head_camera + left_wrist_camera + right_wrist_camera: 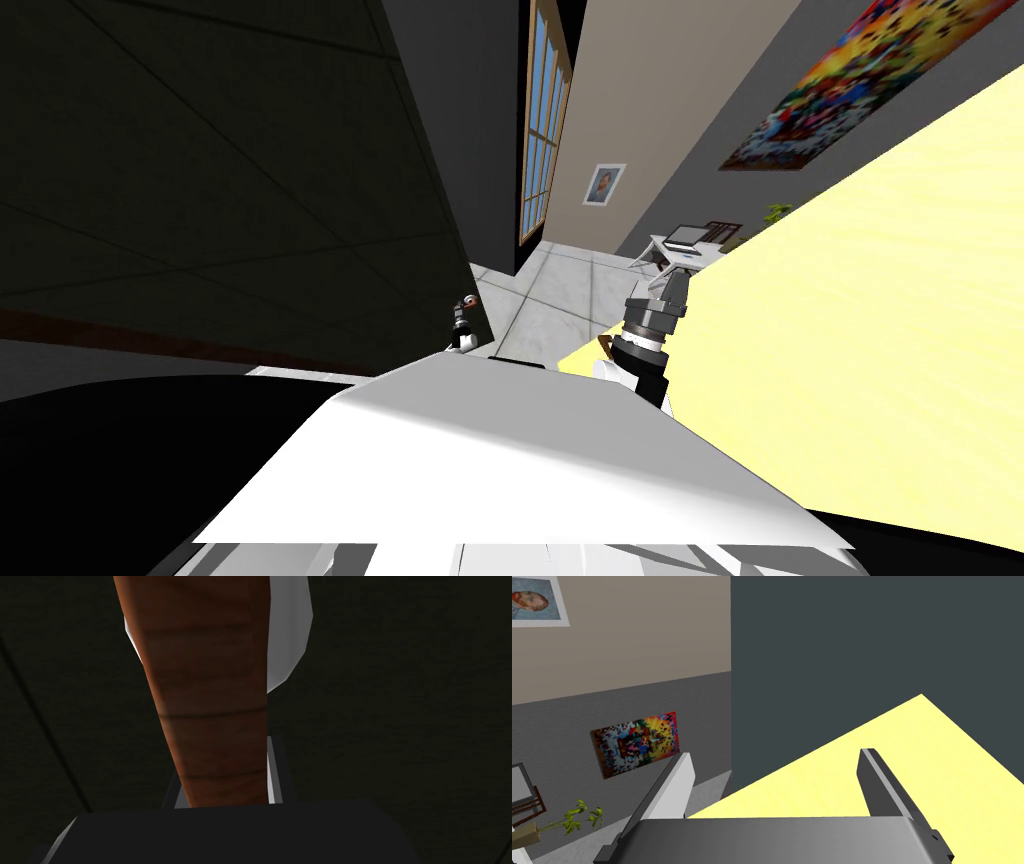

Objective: Push the door open

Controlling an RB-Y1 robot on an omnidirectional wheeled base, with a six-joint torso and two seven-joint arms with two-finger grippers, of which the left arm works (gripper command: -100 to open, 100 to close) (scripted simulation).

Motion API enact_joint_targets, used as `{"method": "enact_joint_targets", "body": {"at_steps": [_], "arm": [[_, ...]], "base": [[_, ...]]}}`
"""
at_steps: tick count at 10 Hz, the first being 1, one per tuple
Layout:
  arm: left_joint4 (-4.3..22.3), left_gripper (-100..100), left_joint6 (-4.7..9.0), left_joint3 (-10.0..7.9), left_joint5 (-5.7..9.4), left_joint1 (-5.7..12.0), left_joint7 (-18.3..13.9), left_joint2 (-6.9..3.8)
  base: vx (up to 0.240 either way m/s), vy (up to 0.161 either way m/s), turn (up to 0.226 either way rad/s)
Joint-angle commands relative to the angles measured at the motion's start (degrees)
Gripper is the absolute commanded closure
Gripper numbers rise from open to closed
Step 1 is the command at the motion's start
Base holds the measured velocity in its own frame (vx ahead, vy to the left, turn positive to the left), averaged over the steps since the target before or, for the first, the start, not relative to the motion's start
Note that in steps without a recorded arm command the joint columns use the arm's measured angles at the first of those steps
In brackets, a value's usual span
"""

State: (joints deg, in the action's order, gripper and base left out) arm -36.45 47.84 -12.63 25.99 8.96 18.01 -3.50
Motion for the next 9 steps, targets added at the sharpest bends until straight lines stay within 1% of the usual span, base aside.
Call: {"method": "enact_joint_targets", "body": {"at_steps": [1, 3, 4, 5, 7, 9], "arm": [[1.06, 100, 1.13, -1.86, 1.22, 0.52, 0.65, -0.74], [1.08, 100, 1.37, -3.0, 2.09, 0.56, 1.42, -0.33], [1.08, 100, 1.37, -3.0, 2.09, 0.56, 1.42, -0.33], [1.09, 100, 1.59, -3.99, 2.85, 0.59, 2.09, 0.16], [1.11, 100, 1.76, -4.8, 3.47, 0.61, 2.64, 0.67], [1.12, 100, 1.93, -5.57, 4.06, 0.63, 3.16, 1.29]], "base": [[0.224, -0.036, 0.103], [0.227, -0.021, 0.066], [0.136, 0.002, 0.045], [0.18, -0.003, 0.064], [0.211, -0.017, 0.07], [0.178, -0.062, 0.074]]}}
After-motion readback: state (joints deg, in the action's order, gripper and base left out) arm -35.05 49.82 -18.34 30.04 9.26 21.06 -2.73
